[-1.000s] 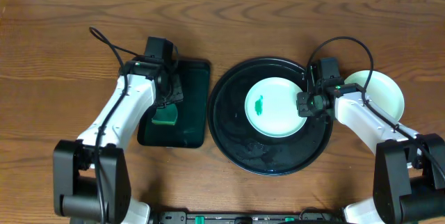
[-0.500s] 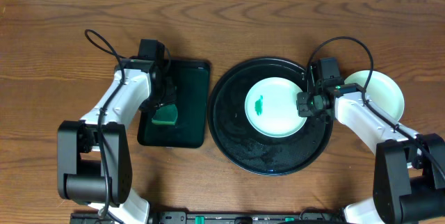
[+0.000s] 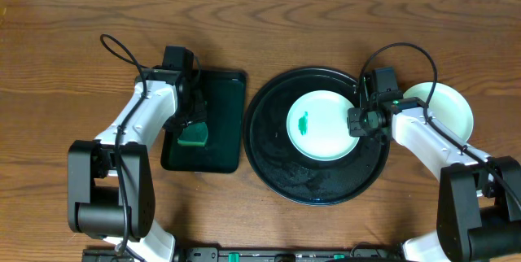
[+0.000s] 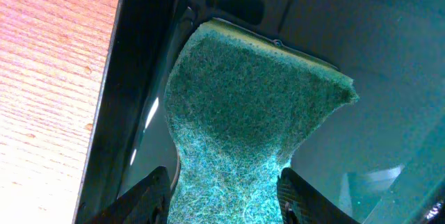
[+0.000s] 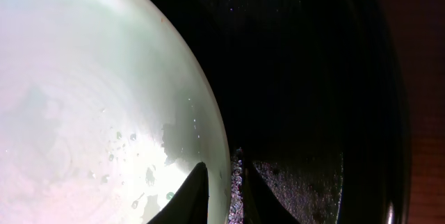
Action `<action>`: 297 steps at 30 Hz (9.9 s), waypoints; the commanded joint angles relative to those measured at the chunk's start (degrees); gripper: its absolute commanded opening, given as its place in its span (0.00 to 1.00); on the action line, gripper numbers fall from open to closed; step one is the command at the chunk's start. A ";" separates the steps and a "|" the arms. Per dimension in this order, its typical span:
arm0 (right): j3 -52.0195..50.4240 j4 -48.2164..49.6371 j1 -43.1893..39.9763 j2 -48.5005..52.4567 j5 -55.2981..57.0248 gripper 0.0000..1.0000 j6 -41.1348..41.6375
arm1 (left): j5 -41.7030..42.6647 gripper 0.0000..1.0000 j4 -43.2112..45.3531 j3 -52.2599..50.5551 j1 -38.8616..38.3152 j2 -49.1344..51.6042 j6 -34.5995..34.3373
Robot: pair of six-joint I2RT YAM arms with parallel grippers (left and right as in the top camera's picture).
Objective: Clean dirty plates on tray and stack at the side
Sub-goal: 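Close the left gripper on the green sponge, then lift the green sponge up off the dark green tray with the left gripper, then hold the sponge raised above the dark green tray with the left gripper, then carry the sponge right onto the pale green plate with the left gripper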
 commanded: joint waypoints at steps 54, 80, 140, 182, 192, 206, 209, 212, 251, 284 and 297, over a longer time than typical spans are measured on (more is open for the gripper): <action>-0.39 0.04 -0.24 0.28 0.09 0.15 -0.42 | -0.48 0.48 3.37 -3.91 -0.98 -2.95 0.44; -0.39 0.02 -0.24 0.28 0.09 0.15 -0.42 | -0.52 0.55 4.90 -5.75 -1.49 -1.88 0.42; -0.39 -0.20 -0.24 0.28 0.07 0.16 -0.42 | -0.26 0.07 6.97 -8.55 -7.08 -29.29 0.39; -0.39 -0.20 -0.17 0.28 -0.37 0.01 -0.39 | 2.34 0.08 5.79 -8.74 -10.23 -13.11 -2.01; -0.39 -0.13 -0.17 0.28 -1.90 0.01 -0.39 | 2.34 0.07 5.81 -9.27 -10.23 -13.11 -1.99; -0.39 0.42 -0.17 0.28 -5.01 0.07 -0.39 | 2.34 0.08 5.73 -9.31 -10.23 -13.11 -1.99; -0.39 0.61 -0.20 0.28 -7.34 0.08 -0.39 | 2.32 0.08 5.81 -9.31 -10.23 -13.11 -1.99; -0.39 0.66 -0.20 0.28 -7.87 0.06 -0.39 | 2.32 0.08 5.90 -9.31 -10.23 -13.11 -1.99; -2.01 4.55 0.17 0.28 -12.24 0.02 5.86 | 2.29 0.08 6.95 -9.31 -10.23 -13.11 -1.99; -2.29 5.81 1.49 0.28 -10.43 0.01 6.93 | -0.59 0.08 4.76 -4.70 -7.76 -13.11 -2.01; -2.51 5.66 1.70 0.28 -13.51 0.01 8.90 | 3.28 0.08 -8.70 10.95 -6.29 -12.85 -2.01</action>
